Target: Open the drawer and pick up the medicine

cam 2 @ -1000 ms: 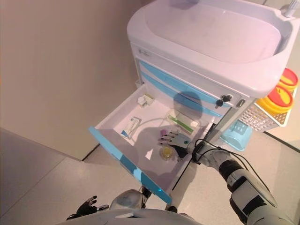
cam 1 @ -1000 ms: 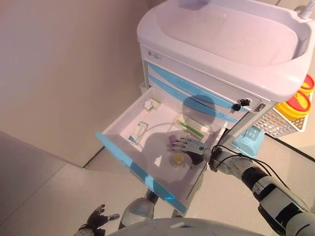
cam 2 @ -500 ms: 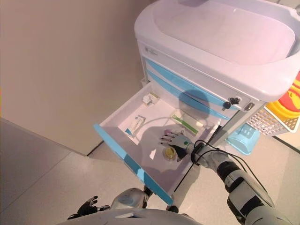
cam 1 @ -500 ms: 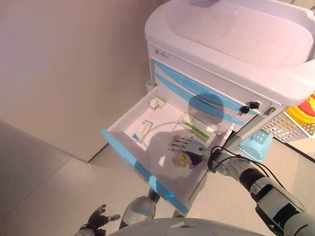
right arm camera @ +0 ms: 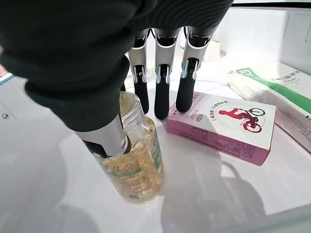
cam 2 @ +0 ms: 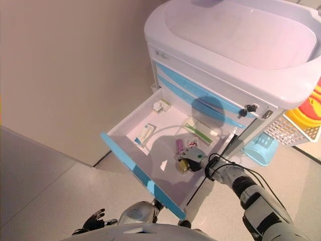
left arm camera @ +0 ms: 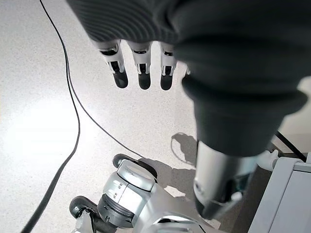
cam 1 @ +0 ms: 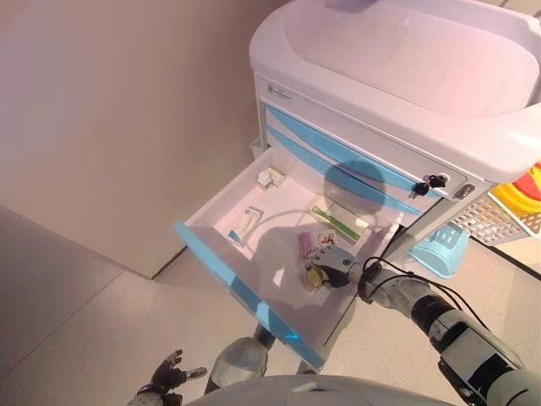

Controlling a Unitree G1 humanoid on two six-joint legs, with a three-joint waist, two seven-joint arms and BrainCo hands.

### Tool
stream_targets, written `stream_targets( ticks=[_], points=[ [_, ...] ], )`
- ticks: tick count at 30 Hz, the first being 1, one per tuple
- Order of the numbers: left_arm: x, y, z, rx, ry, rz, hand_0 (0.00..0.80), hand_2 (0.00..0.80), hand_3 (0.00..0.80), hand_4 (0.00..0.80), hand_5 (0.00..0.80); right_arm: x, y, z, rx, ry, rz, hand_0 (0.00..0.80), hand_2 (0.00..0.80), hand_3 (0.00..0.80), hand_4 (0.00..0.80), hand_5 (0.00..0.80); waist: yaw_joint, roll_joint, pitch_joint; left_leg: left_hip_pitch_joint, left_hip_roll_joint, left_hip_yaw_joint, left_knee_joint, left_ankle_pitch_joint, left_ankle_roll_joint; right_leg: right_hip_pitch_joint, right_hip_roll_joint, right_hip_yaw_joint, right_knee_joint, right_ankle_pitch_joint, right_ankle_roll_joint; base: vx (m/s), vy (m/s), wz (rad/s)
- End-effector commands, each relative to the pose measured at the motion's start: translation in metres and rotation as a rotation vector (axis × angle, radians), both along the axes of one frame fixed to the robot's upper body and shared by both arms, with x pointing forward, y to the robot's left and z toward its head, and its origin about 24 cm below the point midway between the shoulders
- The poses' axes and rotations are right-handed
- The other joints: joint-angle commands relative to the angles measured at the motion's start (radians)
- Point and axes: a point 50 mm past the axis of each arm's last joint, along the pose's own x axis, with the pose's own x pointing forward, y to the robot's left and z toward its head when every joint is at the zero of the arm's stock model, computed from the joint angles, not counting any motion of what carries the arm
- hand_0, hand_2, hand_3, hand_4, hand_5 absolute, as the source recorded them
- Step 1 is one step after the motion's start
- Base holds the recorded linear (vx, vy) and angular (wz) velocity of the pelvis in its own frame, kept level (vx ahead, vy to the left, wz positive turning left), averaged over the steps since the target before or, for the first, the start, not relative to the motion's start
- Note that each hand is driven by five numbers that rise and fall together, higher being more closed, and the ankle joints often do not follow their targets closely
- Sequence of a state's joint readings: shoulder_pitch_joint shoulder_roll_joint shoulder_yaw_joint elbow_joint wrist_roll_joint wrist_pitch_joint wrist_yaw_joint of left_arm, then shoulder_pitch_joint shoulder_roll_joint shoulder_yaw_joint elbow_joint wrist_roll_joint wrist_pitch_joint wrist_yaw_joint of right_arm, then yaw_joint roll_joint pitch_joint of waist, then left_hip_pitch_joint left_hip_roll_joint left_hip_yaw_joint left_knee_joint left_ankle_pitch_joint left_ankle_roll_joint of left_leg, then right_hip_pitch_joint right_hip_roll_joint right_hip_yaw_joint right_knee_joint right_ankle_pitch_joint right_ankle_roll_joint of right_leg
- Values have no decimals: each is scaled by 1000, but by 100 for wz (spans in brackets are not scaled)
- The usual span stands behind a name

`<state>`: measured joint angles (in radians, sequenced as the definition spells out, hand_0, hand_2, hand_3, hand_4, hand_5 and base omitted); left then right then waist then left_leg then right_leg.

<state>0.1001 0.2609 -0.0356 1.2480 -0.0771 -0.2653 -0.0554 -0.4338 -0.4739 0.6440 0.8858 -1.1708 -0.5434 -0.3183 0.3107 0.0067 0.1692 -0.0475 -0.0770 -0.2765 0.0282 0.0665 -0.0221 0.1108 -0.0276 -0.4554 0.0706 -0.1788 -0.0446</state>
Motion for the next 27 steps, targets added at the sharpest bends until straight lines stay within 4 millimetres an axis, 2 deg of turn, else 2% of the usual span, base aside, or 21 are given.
stream_targets(
  ticks=[1,12,18,22,24,26,27],
  points=[
    [-4,-10,-3,-12,20,-71,0,0,0,0,0,-2,7,1,25,-6,24,800,800,800,800,800,22,1,-5,-12,-50,1,3,-74,26,-53,-82,29,50,36,52,0,0,0],
    [-5,-11,-3,-12,23,-74,0,0,0,0,0,-4,5,0,17,1,23,800,800,800,800,800,18,-3,-5,-9,-48,5,1,-76,28,-52,-80,35,48,38,53,0,0,0],
    [-7,-10,-3,-6,28,-71,0,0,0,0,0,-2,7,10,40,-26,59,800,800,800,800,800,10,-12,-9,-5,-44,14,0,-78,30,-51,-78,42,44,43,56,0,0,0],
    [-9,-5,-3,6,34,-52,0,0,0,0,0,1,16,34,84,-54,133,800,800,800,800,800,-6,-27,-14,3,-38,28,-2,-81,34,-49,-73,56,37,51,63,3,-15,-2],
    [-10,0,-1,13,35,-34,0,0,0,0,0,4,21,63,119,-46,165,800,800,800,800,800,-20,-37,-15,6,-31,43,-5,-82,35,-51,-70,69,34,57,67,-9,-27,-9],
    [-10,4,-1,17,37,-22,0,0,0,0,0,4,22,81,144,-15,183,800,800,800,800,800,-33,-43,-19,5,-28,52,-6,-81,37,-56,-68,77,30,64,69,-11,-13,-21],
    [-11,7,0,23,41,-13,0,0,0,0,0,4,22,98,185,21,189,800,800,800,800,800,-44,-50,-22,10,-25,62,-10,-82,39,-57,-66,88,28,67,71,6,-23,-19]
  ],
)
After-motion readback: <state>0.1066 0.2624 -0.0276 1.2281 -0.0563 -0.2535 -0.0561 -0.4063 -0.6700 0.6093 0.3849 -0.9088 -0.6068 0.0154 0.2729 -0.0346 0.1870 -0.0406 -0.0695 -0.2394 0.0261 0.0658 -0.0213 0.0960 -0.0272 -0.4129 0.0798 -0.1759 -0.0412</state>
